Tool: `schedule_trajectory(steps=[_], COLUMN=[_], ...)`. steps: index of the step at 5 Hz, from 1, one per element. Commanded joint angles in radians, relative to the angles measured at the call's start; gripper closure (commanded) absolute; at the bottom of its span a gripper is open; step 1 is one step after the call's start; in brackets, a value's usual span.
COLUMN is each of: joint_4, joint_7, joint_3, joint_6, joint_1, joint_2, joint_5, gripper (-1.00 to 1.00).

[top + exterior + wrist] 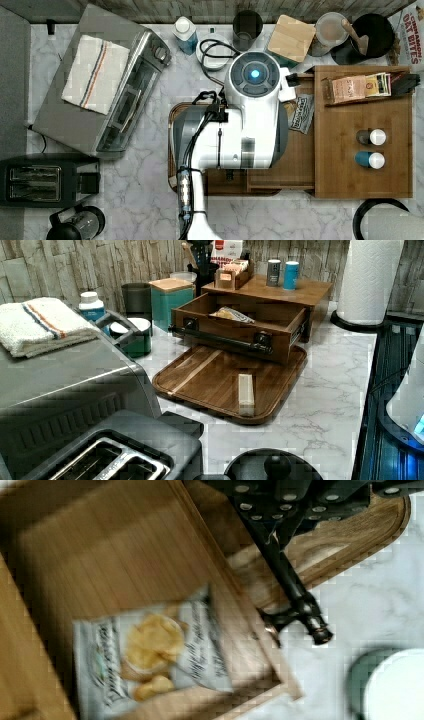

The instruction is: Close the drawer.

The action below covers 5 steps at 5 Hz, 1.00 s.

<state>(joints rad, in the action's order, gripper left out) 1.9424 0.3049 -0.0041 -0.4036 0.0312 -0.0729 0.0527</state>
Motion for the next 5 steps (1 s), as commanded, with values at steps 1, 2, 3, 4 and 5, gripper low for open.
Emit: schedule_trajectory(steps=[1,2,3,4,5], joint_4=[0.183,0.305,0.391,0.434,0.457], joint_7=[0.088,0.202,0.265,0.273,0.236], joint_3=[0.095,0.105,0.131,0.137,0.131], joint_6=[-0.159,-0.281,-0.338,-0.355,-0.412], joint_1=[-0.083,-0.085,-0.088,-0.072,-0.083], joint_2=[0.091,0.124,0.146,0.127,0.084], joint_5=[-0.103,-0.079,0.024,0.105,0.223], gripper=[1.0,1.0,1.0,1.0,1.0])
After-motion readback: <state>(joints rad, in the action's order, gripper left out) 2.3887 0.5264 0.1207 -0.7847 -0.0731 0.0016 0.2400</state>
